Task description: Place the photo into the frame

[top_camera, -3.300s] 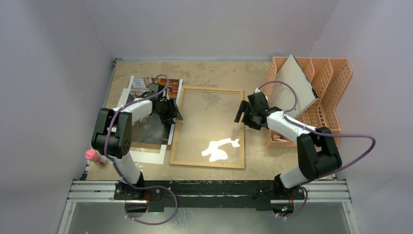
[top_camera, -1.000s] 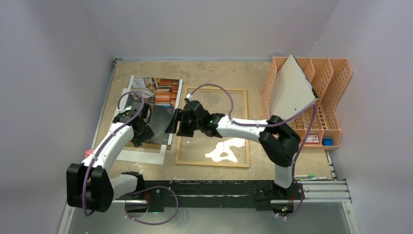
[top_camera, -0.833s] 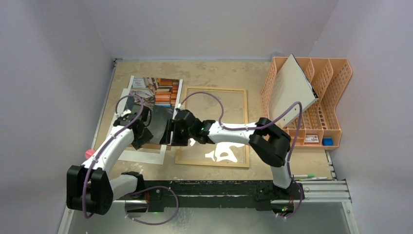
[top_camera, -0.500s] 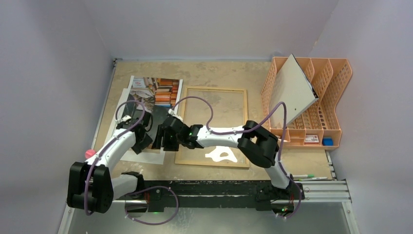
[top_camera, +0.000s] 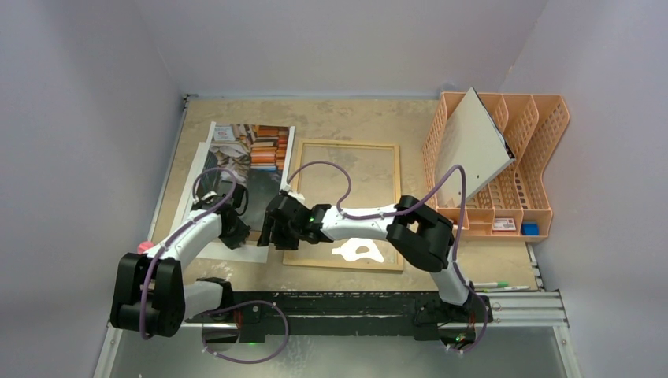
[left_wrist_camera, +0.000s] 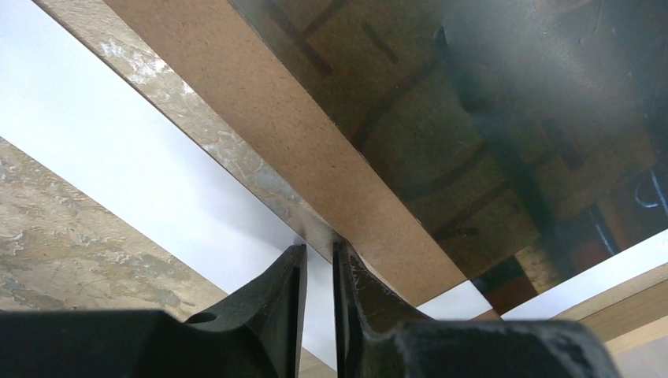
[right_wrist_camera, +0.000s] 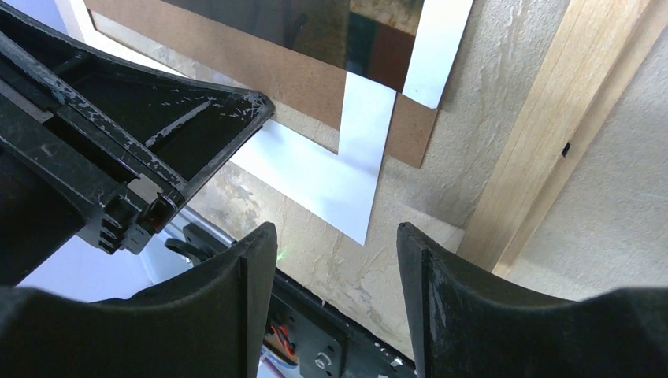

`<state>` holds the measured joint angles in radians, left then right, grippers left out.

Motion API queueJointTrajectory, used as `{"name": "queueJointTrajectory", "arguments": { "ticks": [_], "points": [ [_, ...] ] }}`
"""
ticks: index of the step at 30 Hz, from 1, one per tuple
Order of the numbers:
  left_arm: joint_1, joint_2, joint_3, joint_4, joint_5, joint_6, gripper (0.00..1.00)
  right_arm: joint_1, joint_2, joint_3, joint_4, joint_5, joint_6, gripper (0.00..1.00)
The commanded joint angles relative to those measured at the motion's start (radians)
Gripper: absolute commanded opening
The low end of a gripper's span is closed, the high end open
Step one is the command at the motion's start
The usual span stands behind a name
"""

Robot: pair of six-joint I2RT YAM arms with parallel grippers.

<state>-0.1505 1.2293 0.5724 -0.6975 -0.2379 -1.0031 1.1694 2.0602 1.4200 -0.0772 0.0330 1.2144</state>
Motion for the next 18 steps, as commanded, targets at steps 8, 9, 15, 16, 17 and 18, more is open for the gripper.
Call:
{"name": "queueJointTrajectory", "arguments": {
  "ticks": [8,9,15,16,17,18],
  "points": [
    [0.000,0.065,-0.073,0.053,0.091,-0.013,0.14,-0.004,0.044,0.022,-0.001,-0.025,0.010,0.57],
    [0.000,0.063,-0.074,0.055,0.101,-0.012,0.14,-0.003,0.051,0.023,-0.003,-0.027,0.015,0.57],
    [0.000,0.058,-0.062,0.048,0.140,0.005,0.09,-0.004,0.065,0.024,0.027,-0.030,0.041,0.58],
    [0.000,0.056,-0.060,0.045,0.147,0.009,0.08,-0.004,0.064,0.019,0.043,-0.030,0.043,0.59],
    [0.000,0.053,-0.057,0.041,0.154,0.013,0.08,-0.005,0.064,0.011,0.063,-0.040,0.045,0.59],
    [0.000,0.048,-0.056,0.038,0.161,0.014,0.08,-0.005,0.061,-0.002,0.087,-0.059,0.047,0.59]
  ]
}}
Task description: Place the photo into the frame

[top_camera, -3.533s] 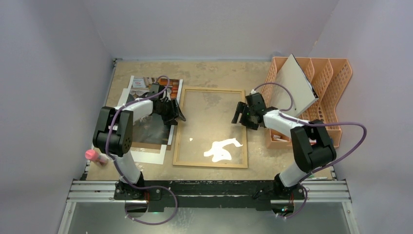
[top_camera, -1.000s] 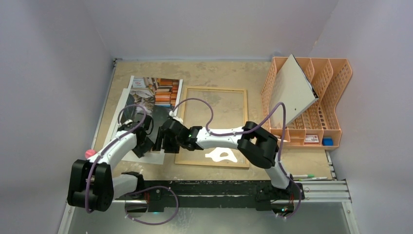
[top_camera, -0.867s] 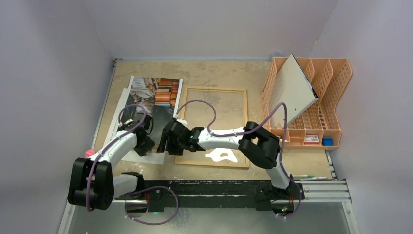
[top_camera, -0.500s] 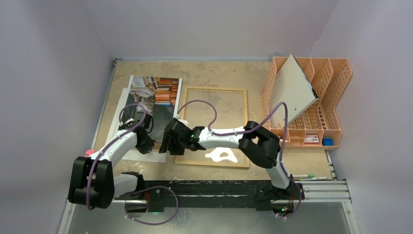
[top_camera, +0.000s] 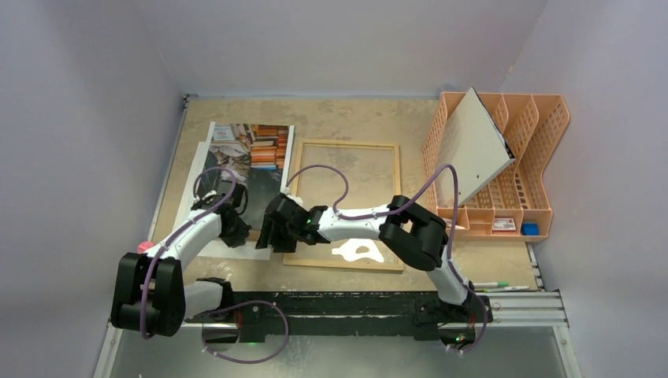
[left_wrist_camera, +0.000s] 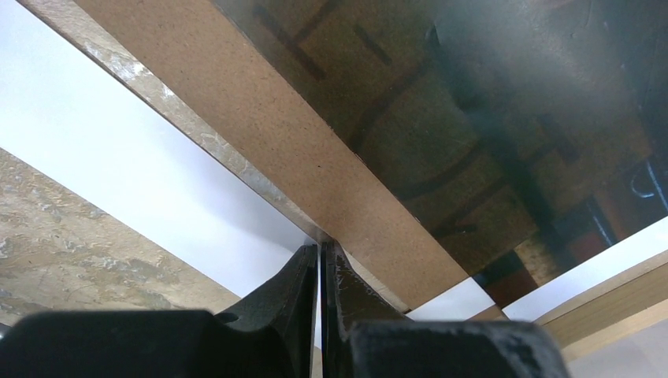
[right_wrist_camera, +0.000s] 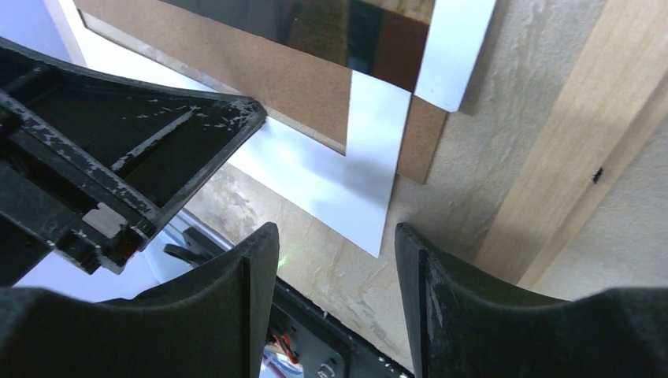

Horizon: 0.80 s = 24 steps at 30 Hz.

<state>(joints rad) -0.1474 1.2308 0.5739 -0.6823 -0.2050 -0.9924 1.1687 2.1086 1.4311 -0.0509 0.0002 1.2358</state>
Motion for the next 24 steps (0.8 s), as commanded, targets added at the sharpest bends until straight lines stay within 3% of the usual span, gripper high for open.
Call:
{"name": "queueJointTrajectory", "arguments": {
  "ticks": [1,7,12,19,24],
  "points": [
    [-0.004,0.041,-0.058,0.023,0.134,0.006,0.07,-0.006,0.008,-0.031,0.095,-0.037,0.030,0.59],
    [-0.005,0.037,-0.070,0.036,0.161,0.015,0.07,-0.012,-0.020,-0.156,0.286,-0.099,0.073,0.59],
    [-0.020,0.080,-0.070,0.038,0.158,0.017,0.05,-0.015,-0.028,-0.188,0.349,-0.102,0.101,0.59],
    [-0.023,0.084,-0.055,0.017,0.119,0.012,0.03,-0.012,-0.044,-0.076,0.064,0.116,0.102,0.58],
    [-0.023,0.080,-0.054,0.016,0.109,0.009,0.03,-0.008,0.000,-0.029,-0.019,0.148,0.111,0.56]
  ]
}}
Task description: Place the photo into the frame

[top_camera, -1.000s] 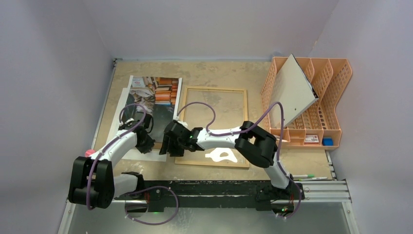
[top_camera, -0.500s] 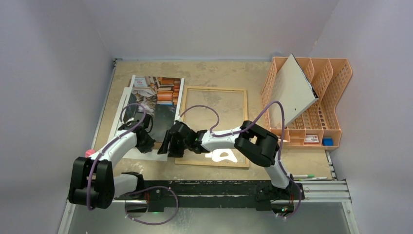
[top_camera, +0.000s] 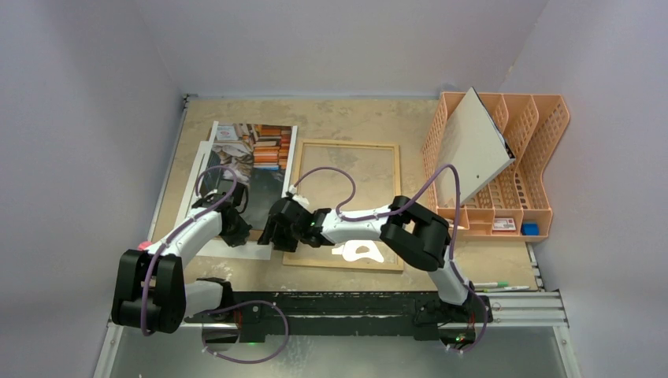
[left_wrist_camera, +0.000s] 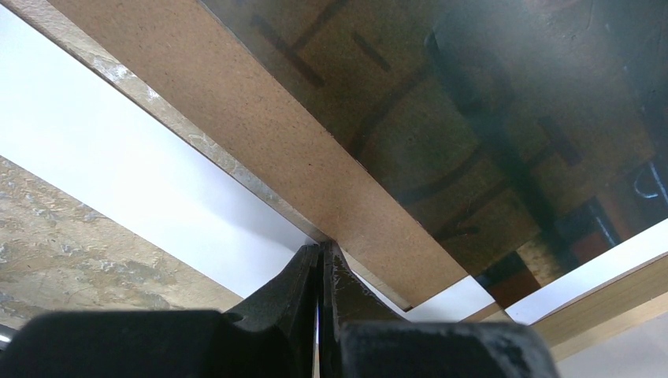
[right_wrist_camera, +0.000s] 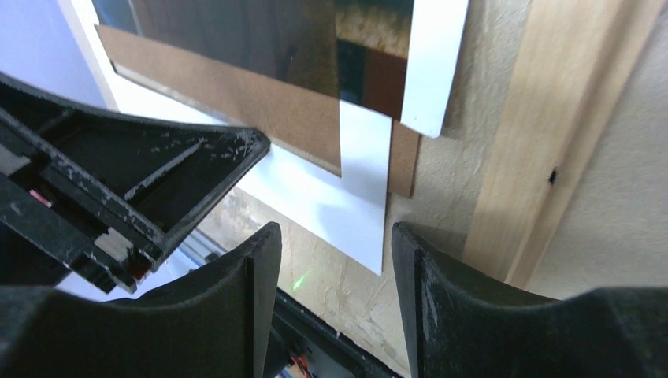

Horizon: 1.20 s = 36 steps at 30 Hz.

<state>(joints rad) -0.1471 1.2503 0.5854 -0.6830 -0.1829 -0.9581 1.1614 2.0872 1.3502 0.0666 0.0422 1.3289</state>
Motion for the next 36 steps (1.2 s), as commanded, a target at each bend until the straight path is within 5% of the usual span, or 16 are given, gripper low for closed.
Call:
{"name": "queueJointTrajectory", "arguments": {
  "ticks": [1,14,22,36],
  "points": [
    [-0.023,0.061,-0.065,0.016,0.085,-0.027,0.03,0.002,0.031,0.061,-0.146,0.112,0.022,0.56],
    [-0.023,0.116,-0.064,0.033,0.139,0.002,0.03,0.002,0.059,-0.033,0.077,-0.059,0.047,0.60],
    [-0.025,0.137,-0.072,0.051,0.170,0.013,0.01,-0.026,0.006,-0.194,0.460,-0.177,0.058,0.59],
    [-0.025,0.156,-0.065,0.051,0.202,0.031,0.00,-0.026,0.005,-0.225,0.738,-0.247,-0.035,0.55]
  ]
}}
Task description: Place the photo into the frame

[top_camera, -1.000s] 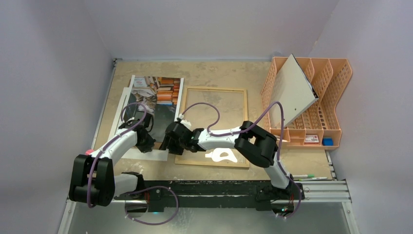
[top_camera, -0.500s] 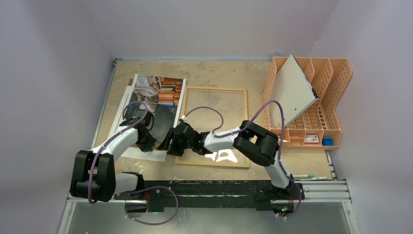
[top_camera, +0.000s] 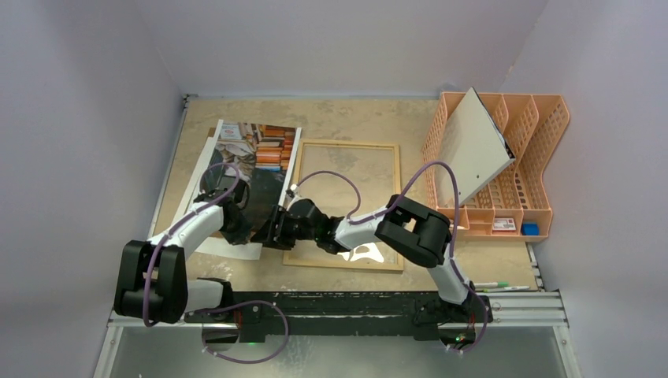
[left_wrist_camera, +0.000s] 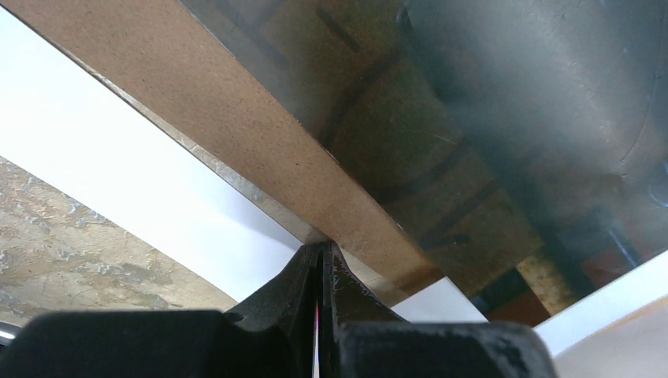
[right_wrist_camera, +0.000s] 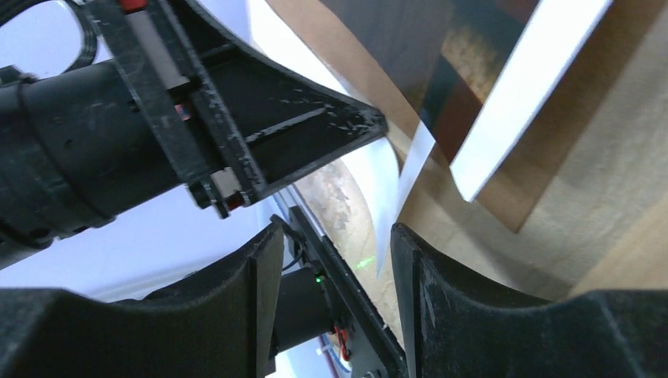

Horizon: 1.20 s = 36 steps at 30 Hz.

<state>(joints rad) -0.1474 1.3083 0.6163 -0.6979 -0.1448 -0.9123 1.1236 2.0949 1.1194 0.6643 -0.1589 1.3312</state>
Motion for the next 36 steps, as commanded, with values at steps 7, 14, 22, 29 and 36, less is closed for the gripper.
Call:
{"name": "queueJointTrajectory", "arguments": {
  "ticks": [7,14,22,29,36],
  "points": [
    [-0.024,0.098,-0.095,0.065,0.168,-0.013,0.00,0.012,0.058,0.073,0.030,-0.052,-0.044,0.51],
    [-0.023,0.091,-0.096,0.063,0.165,-0.014,0.00,0.013,0.081,0.112,-0.079,-0.019,-0.045,0.47],
    [-0.024,0.089,-0.097,0.064,0.161,-0.017,0.00,0.027,0.062,0.137,-0.177,0.029,-0.053,0.53],
    [-0.023,0.073,-0.082,0.078,0.185,0.024,0.00,0.033,0.013,0.146,-0.316,0.178,-0.043,0.50],
    [-0.024,0.059,-0.078,0.102,0.361,0.105,0.11,0.045,-0.090,0.103,-0.359,0.290,-0.056,0.49]
  ]
}}
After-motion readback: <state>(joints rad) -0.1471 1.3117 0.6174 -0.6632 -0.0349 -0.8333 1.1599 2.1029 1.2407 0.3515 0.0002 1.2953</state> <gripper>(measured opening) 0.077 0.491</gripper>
